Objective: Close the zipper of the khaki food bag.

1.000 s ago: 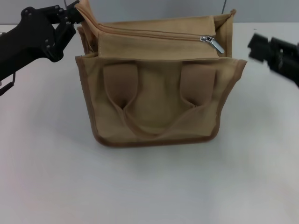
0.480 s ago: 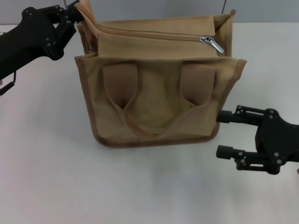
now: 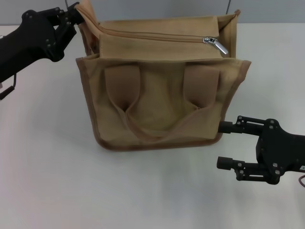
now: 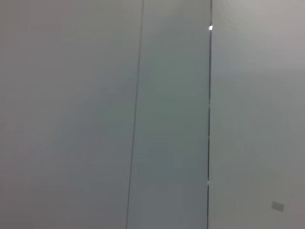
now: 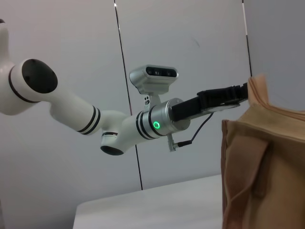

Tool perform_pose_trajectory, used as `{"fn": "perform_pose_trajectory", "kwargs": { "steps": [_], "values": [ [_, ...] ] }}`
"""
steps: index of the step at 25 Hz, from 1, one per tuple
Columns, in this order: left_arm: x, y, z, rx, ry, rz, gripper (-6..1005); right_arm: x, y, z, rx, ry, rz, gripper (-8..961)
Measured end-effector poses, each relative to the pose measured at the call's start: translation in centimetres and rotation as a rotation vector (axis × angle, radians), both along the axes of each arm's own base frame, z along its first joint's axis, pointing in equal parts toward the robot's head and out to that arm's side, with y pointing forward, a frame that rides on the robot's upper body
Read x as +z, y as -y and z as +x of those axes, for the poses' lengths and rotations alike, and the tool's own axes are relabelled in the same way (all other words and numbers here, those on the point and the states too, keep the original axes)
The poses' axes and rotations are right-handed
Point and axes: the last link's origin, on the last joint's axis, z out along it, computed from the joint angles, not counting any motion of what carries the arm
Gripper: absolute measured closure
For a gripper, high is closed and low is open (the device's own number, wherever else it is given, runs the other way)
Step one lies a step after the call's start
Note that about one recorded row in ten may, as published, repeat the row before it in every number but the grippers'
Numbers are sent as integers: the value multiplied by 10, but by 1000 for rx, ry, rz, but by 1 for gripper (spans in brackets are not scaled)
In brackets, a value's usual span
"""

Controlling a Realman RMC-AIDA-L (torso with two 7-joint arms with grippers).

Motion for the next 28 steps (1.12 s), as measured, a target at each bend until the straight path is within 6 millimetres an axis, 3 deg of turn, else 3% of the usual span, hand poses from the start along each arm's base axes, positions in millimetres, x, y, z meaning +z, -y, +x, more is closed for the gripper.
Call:
{"fn": "perform_pose_trajectory", "kwargs": {
  "steps": [9, 14, 18, 20, 23, 28],
  "values": [
    [2, 6, -17, 81, -28, -100, 856, -3, -4, -2, 1, 3, -2, 222],
    [31, 20, -34, 112, -54, -129, 693, -8, -3, -4, -3, 5, -7, 222],
    [58, 45, -44, 58, -99, -180, 518, -10, -6, -6, -1, 6, -9, 222],
    [62, 56, -46, 17, -120, -227, 423, -11, -6, -7, 0, 5, -11, 222],
    [52, 66, -44, -40, -160, -309, 368, -14, -7, -9, 3, 2, -24, 222],
    [4, 81, -33, -159, -231, -456, 276, -24, -5, -12, 13, 15, -70, 222]
  ]
}}
